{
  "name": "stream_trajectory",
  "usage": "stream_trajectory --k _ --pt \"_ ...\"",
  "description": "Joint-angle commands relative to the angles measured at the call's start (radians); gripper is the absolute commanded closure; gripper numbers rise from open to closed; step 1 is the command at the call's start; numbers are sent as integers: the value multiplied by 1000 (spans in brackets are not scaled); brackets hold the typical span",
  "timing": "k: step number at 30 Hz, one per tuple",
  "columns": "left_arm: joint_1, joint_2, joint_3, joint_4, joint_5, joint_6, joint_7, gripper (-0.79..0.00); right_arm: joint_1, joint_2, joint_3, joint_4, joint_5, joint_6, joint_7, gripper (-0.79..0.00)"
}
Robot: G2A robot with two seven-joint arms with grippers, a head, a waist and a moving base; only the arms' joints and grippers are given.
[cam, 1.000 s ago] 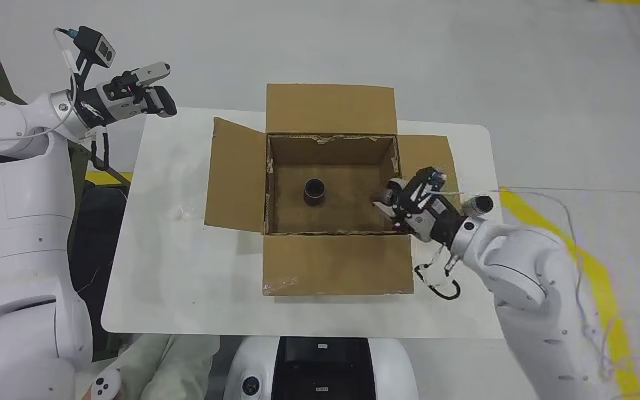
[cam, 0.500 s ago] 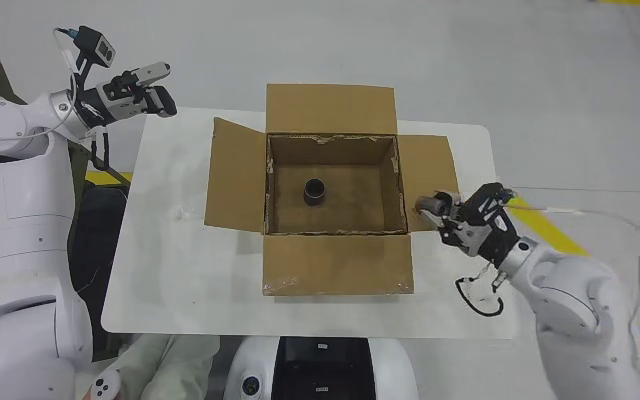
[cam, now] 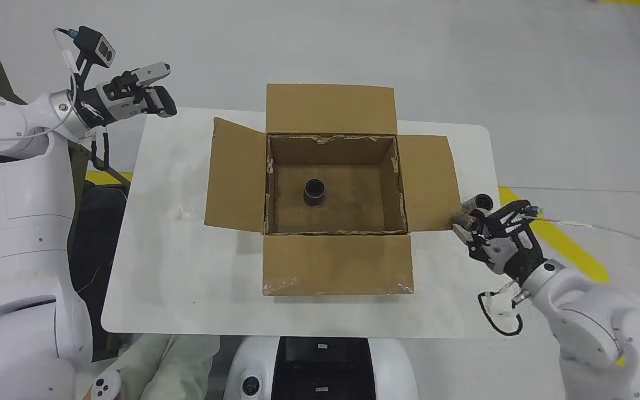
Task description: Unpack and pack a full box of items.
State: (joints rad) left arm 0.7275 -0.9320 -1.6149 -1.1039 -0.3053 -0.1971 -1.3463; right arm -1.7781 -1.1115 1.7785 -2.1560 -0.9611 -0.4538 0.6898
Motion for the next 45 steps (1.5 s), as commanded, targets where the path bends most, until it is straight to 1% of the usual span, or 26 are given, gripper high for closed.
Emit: stream_trajectory --k 1,7,11,17,25,34,45 --pt "0 0 0 0 0 0 0 -785 -20 1 16 -3 2 12 5 0" --pt "0 0 0 0 0 0 0 -785 -55 3 43 7 4 50 27 0" --pt "0 0 0 0 0 0 0 -785 -44 5 31 41 -7 85 56 0" --pt "0 0 0 0 0 0 0 -785 31 6 -22 133 -31 162 124 0" --pt "0 0 0 0 0 0 0 -785 147 8 -91 287 -36 202 185 0" --pt "0 0 0 0 0 0 0 -785 258 8 -153 446 -38 232 198 0" --pt "0 0 0 0 0 0 0 -785 341 9 -194 559 -40 255 195 0"
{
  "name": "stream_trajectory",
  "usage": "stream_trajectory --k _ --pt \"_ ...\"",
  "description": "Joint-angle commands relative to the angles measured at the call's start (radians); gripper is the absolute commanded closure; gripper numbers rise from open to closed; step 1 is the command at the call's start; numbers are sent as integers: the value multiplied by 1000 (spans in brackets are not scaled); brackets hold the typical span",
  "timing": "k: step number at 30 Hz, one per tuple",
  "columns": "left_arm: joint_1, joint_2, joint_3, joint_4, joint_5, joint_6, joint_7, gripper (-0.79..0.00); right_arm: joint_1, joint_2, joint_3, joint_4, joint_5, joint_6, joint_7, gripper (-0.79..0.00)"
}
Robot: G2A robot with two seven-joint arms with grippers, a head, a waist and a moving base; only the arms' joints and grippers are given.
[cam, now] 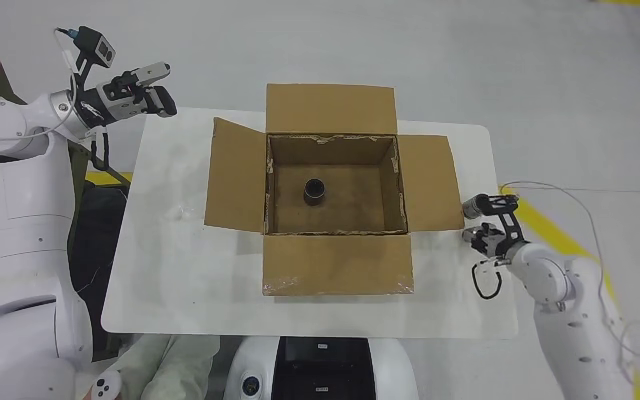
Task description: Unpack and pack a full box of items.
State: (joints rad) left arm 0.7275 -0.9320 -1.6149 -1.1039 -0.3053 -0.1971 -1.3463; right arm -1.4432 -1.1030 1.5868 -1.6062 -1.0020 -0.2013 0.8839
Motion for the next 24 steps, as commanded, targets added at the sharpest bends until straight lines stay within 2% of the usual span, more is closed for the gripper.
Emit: stream_trajectory --k 1,9,14,19,23,24 --pt "0 0 0 0 0 0 0 -785 13 0 -5 17 0 6 2 0" --pt "0 0 0 0 0 0 0 -785 56 0 -27 80 4 13 -11 0" --pt "0 0 0 0 0 0 0 -785 78 0 -39 114 5 21 -17 -86" --pt "0 0 0 0 0 0 0 -785 90 1 -48 128 1 33 -19 -277" --pt "0 0 0 0 0 0 0 -785 94 2 -54 130 -4 41 -18 -379" --pt "0 0 0 0 0 0 0 -785 95 2 -55 130 -5 42 -17 -431"
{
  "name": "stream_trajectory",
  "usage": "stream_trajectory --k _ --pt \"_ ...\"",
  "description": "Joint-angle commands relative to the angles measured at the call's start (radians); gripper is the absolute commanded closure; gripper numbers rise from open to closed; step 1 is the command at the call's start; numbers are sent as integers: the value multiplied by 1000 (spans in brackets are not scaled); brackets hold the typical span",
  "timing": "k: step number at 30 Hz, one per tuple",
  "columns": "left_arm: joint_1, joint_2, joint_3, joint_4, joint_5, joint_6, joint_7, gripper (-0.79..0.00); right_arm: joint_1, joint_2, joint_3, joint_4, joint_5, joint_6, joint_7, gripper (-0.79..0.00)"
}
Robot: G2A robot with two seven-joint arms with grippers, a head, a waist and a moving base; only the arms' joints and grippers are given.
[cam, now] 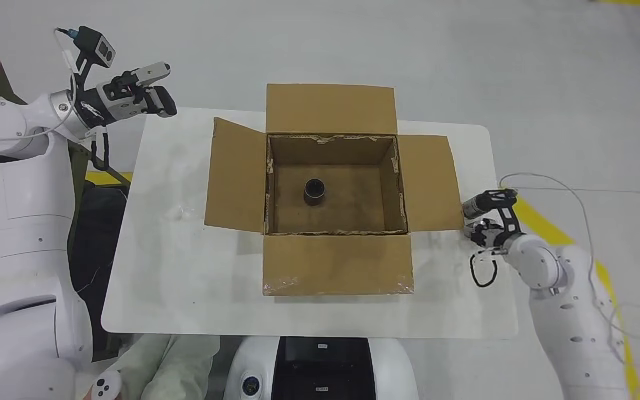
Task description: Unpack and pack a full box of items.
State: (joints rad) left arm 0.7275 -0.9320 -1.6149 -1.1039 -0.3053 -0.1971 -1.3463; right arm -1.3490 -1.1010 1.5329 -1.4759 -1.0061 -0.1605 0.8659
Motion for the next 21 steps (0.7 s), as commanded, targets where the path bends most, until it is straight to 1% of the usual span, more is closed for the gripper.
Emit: stream_trajectory --k 1,2,3,6,13,21 --pt "0 0 0 0 0 0 0 -785 0 1 -2 -2 -1 4 2 -489" --pt "0 0 0 0 0 0 0 -785 -1 1 -2 -6 -2 6 2 -548" --pt "0 0 0 0 0 0 0 -785 -3 1 0 -11 -2 8 1 -576" --pt "0 0 0 0 0 0 0 -785 -19 4 10 -38 -1 12 -7 -622" --pt "0 0 0 0 0 0 0 -785 -103 12 66 -179 -14 37 -22 -631" --pt "0 0 0 0 0 0 0 -785 -202 18 130 -356 -28 68 -54 -668"
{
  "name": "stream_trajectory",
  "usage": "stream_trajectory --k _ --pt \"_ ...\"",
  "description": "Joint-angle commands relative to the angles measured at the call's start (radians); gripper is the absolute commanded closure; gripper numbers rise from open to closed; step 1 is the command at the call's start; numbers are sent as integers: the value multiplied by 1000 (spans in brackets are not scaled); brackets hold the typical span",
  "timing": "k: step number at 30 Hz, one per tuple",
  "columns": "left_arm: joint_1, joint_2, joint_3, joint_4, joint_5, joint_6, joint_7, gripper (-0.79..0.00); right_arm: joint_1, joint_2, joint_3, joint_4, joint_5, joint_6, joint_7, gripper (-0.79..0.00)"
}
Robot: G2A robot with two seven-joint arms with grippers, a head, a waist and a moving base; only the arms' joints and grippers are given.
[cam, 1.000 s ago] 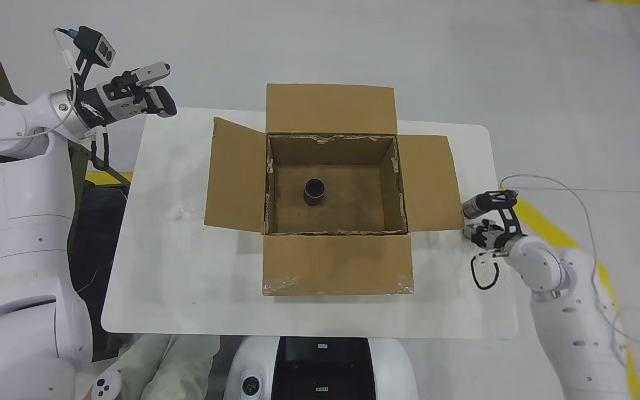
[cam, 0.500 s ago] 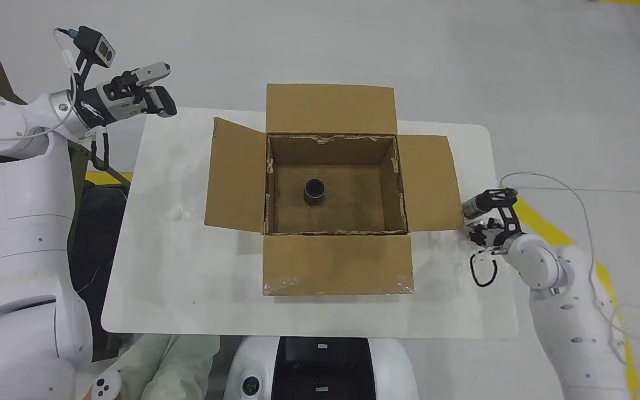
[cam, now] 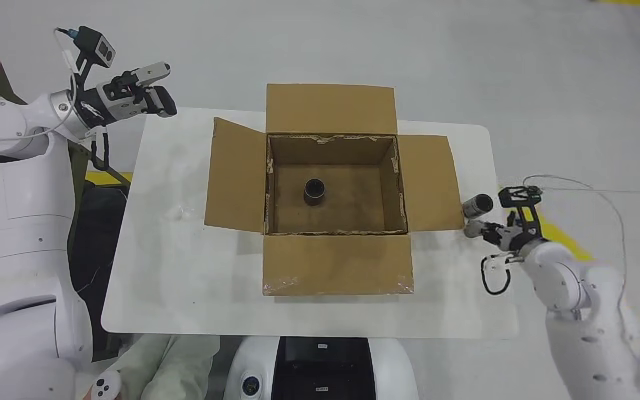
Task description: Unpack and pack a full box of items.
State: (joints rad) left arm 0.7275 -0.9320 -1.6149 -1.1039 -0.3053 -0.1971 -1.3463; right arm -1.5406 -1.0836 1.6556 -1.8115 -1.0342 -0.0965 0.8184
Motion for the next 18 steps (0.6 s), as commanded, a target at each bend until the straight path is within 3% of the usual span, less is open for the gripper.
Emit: stream_trajectory --k 1,11,18 --pt "0 0 0 0 0 0 0 -785 -20 0 16 -38 2 11 -15 -671" --pt "0 0 0 0 0 0 0 -785 -80 -2 49 -181 -22 40 -120 -570" --pt "0 0 0 0 0 0 0 -785 -80 -5 5 -253 -39 -2 -186 -643"
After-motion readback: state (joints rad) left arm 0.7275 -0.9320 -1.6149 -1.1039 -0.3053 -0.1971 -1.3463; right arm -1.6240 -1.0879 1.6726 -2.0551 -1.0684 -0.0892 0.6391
